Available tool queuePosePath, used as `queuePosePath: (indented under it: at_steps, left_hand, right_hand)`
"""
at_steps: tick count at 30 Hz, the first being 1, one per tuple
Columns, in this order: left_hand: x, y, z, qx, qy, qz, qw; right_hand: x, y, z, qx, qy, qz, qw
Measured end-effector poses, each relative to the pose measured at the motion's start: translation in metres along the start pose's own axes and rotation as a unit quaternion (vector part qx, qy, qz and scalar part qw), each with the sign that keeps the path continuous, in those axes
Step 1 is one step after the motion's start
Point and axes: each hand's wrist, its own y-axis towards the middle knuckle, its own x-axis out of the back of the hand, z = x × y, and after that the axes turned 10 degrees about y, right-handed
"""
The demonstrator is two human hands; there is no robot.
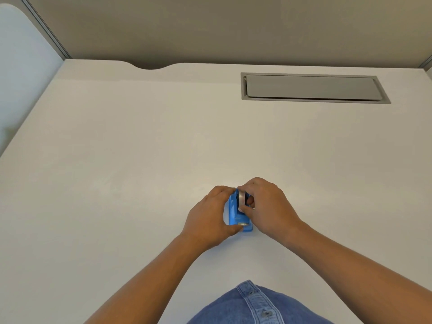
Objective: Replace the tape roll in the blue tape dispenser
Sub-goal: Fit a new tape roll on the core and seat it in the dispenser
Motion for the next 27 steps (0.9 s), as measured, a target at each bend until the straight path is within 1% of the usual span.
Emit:
queuePosePath:
  at_steps: [7, 18, 23, 27]
  left_hand:
    - [0.001, 0.000, -0.002, 0.003, -0.002, 0.003, 1.000]
    - [-0.001, -0.006, -0.013, -0.004, 0.028, -0.016, 0.999]
    - [-0.002, -0.005, -0.013, -0.005, 0.012, -0.007, 1.000]
    - [-0.002, -0.005, -0.015, -0.006, -0.025, 0.005, 1.000]
  right_hand:
    - [-0.001, -0.002, -0.001, -0.014, 0.031, -0.008, 0.999]
    - [0.004, -0.002, 0.003, -0.001, 0.012, 0.014, 1.000]
    - [0.001, -0.003, 0.003, -0.011, 0.041, 0.001, 0.999]
    - [0.000, -0.003, 0.002, -0.016, 0.046, 0.003, 0.999]
